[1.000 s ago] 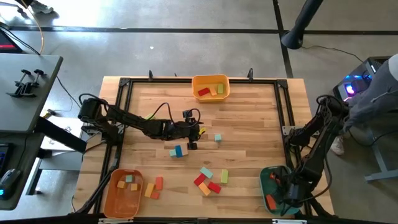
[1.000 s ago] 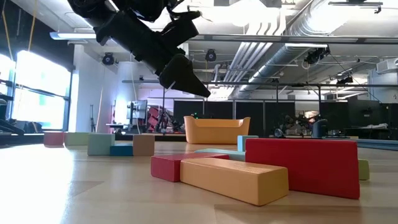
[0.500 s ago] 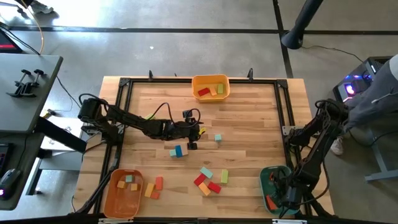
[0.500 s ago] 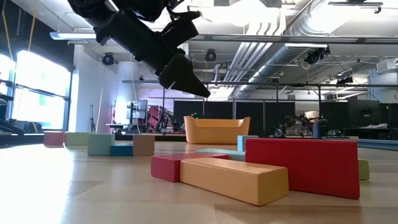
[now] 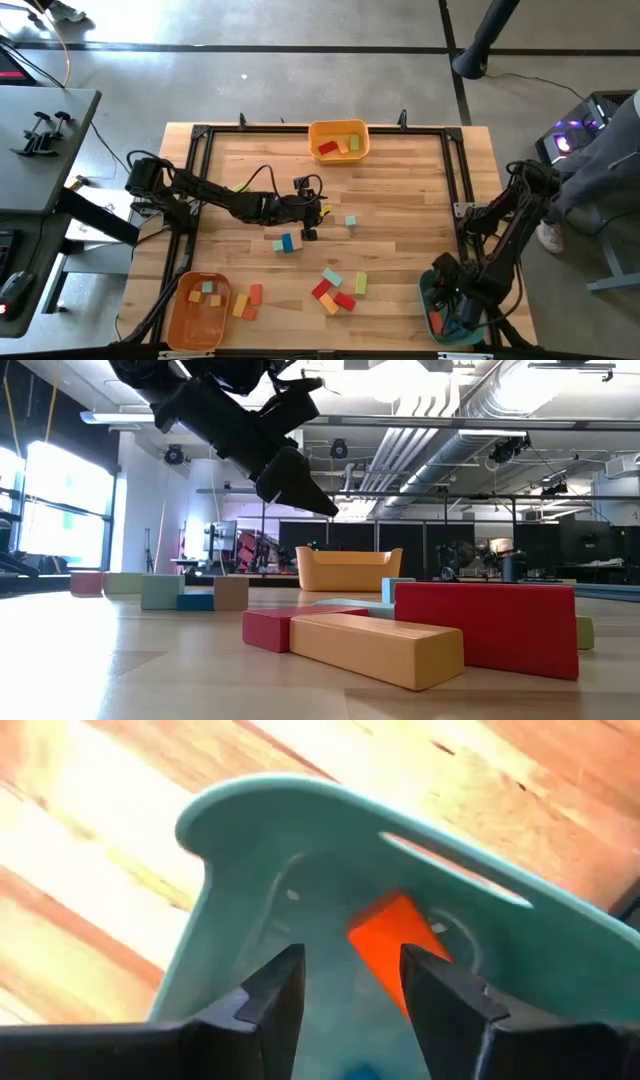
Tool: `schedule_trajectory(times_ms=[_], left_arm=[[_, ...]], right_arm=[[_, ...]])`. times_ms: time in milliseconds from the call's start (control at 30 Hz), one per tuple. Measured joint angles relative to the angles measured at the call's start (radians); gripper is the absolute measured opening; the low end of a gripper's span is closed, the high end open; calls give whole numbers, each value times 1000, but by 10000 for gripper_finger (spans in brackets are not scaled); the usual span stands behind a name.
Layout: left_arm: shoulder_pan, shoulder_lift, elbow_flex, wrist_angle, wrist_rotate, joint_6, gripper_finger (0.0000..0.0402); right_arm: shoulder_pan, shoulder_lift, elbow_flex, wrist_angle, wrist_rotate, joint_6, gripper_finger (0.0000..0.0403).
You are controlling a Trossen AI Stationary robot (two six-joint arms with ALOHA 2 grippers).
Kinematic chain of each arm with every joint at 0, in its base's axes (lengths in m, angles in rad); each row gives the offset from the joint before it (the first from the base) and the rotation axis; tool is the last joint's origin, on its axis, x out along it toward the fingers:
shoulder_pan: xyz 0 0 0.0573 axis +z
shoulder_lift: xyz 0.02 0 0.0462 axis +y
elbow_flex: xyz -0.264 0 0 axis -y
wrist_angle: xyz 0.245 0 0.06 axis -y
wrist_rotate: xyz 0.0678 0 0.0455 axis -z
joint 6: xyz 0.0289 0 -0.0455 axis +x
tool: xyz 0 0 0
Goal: Sort blocks by size
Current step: Put the small green rectangle block into the yellow bin
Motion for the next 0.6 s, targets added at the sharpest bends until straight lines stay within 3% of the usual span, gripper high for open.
schedule_trajectory(times_ms=[167,300,400,533,600], left_arm=[[0,0,0,2,0,1,177],[0,0,0,11,0,1,177],[0,0,0,22,0,1,177],[0,0,0,42,0,0,177],[0,0,0,43,0,0,177]], right_arm=[[1,0,49,-86,28,-33,161],[1,-1,77,-136,165,-101,161],[1,-1,77,-142,359,-189,161],[-33,0,40,-133,702,-261,161],[-69,0,7,-112,809,-266,161]])
